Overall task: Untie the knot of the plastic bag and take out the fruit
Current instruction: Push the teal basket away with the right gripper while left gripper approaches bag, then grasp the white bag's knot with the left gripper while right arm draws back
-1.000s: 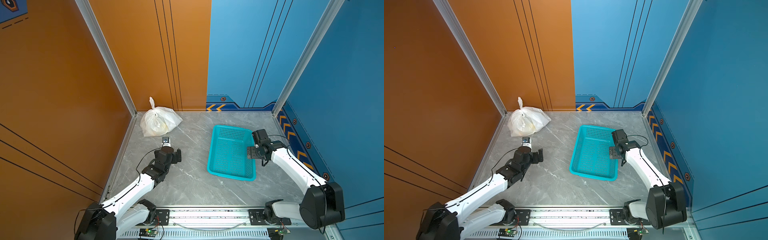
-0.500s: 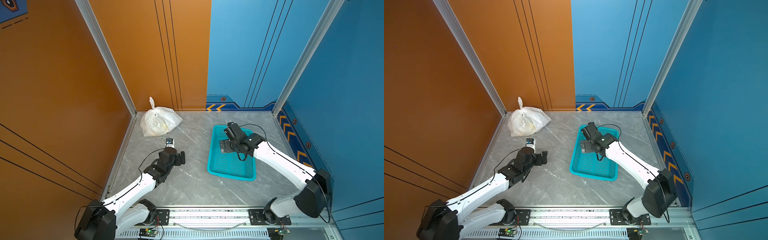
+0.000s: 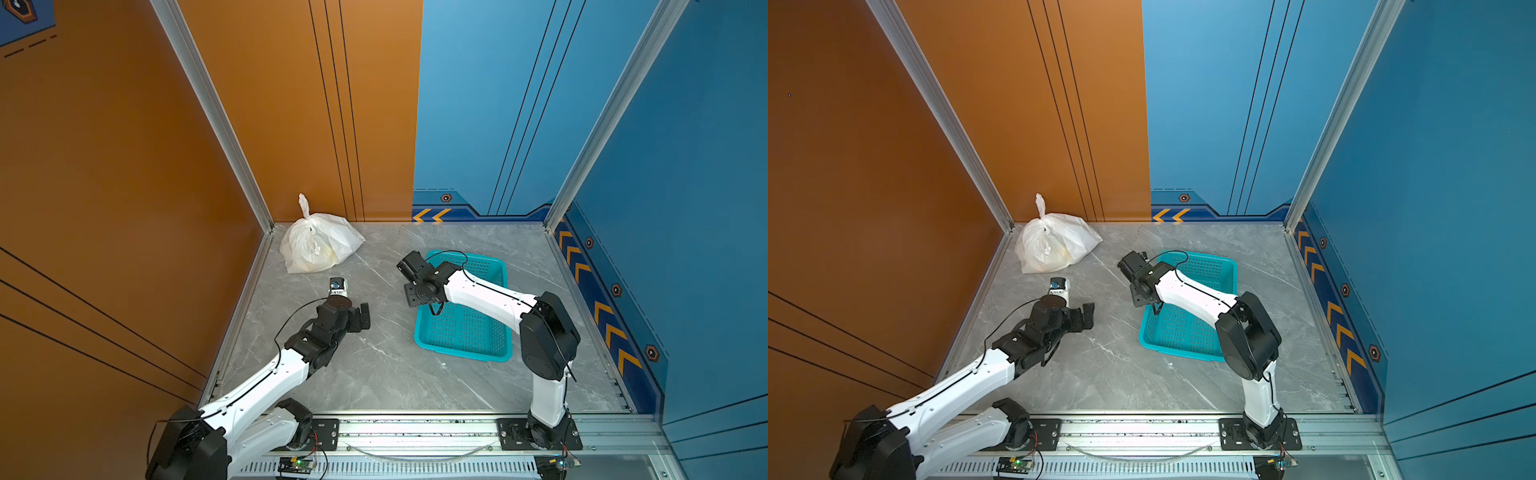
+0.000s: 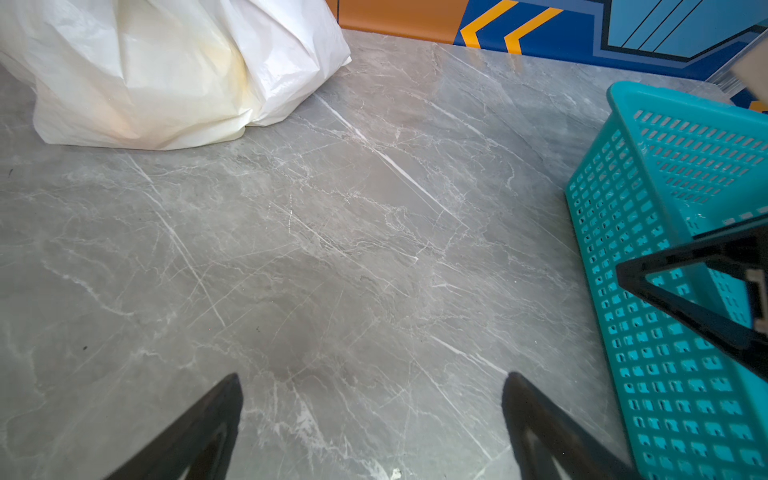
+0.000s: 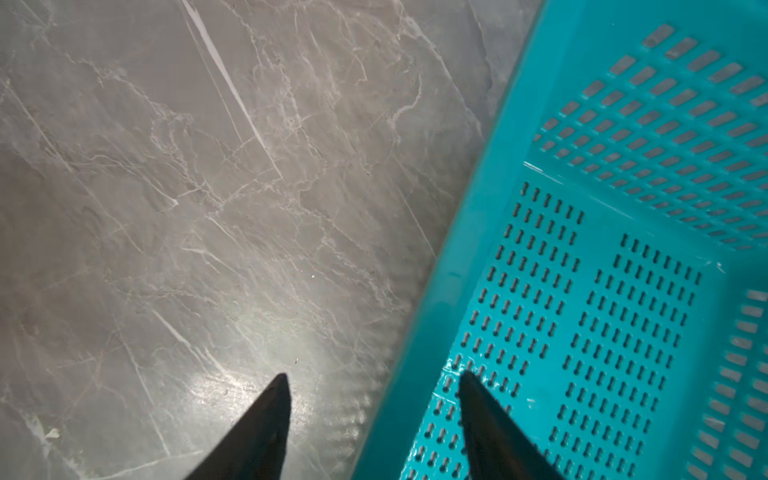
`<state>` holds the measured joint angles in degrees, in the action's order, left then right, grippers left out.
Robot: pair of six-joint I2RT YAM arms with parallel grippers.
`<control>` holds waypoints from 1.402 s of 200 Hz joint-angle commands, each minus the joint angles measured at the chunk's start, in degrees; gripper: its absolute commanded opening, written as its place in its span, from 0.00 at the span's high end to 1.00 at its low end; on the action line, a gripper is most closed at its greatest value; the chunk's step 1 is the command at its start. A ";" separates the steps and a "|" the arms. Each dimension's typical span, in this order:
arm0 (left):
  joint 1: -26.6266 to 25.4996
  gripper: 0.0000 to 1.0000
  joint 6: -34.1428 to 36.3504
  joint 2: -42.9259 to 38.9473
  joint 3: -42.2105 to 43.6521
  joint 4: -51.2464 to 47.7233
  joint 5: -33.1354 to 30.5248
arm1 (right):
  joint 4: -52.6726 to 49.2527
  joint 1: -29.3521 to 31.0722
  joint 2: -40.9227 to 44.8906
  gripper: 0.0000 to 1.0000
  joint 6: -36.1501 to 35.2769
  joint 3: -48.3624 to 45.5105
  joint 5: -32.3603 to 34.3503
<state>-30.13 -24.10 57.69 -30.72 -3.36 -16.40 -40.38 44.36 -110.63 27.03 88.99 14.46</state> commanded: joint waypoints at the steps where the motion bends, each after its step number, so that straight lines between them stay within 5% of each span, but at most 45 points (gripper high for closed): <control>1: -0.26 0.02 -0.75 -0.91 0.70 -1.75 -0.12 | -1.89 -0.39 0.35 0.48 0.66 0.40 2.59; 59: -0.05 0.02 -0.69 1.93 -0.72 -0.35 0.77 | -2.19 -3.75 4.60 0.77 -2.52 -5.69 1.93; 87: -0.10 0.02 -0.56 3.71 -1.64 0.62 1.35 | -2.24 -9.88 5.01 0.85 -6.79 -6.44 1.71; 181: -0.10 0.02 -0.09 7.96 -4.42 1.16 1.56 | -3.79 -28.30 -9.65 0.88 -21.61 12.36 -0.81; 259: 0.15 0.02 0.29 8.57 -5.95 -0.29 1.45 | -7.28 -33.75 -21.96 0.87 -24.21 29.04 0.57; 280: 0.15 0.02 0.32 8.84 -6.77 -0.89 0.81 | -8.38 -33.95 -22.97 0.79 -25.00 31.58 0.83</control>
<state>-30.06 -24.03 65.87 -34.76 -2.87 -15.79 -44.86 11.07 -131.07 4.03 117.84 15.11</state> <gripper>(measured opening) 0.979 0.169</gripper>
